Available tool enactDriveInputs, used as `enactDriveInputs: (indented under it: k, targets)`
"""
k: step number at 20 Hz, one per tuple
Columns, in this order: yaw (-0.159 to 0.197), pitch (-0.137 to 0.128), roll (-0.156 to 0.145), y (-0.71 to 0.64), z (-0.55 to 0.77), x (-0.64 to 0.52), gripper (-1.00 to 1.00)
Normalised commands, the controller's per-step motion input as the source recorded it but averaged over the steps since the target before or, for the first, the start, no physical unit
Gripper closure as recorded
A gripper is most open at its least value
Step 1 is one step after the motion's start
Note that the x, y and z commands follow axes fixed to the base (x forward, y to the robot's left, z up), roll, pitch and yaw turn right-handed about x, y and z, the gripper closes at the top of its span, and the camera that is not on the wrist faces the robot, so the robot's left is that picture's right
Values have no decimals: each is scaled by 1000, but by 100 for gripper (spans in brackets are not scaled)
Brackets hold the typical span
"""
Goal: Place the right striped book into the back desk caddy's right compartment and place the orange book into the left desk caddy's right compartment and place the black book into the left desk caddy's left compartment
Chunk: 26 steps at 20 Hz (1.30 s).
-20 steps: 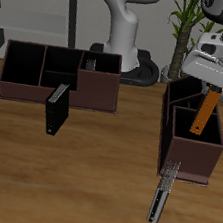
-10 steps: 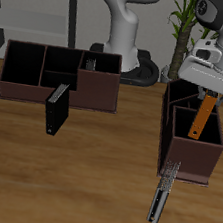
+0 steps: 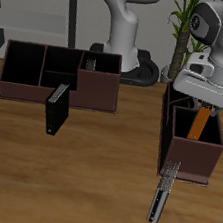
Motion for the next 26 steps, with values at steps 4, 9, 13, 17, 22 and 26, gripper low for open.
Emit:
enactDriveInputs:
  k: [4, 9, 13, 17, 22, 26]
  targets:
    - [-14, 45, 1, -55, -247, 86, 100]
    - [-35, 91, 26, -20, -375, 200, 100]
    - [-8, 58, 56, 33, -123, -11, -100]
    - [-34, 43, 17, -150, 34, -38, -100]
    - [4, -11, 12, -153, 153, -100, -100]
    - [25, -28, 10, -252, 280, -181, -100]
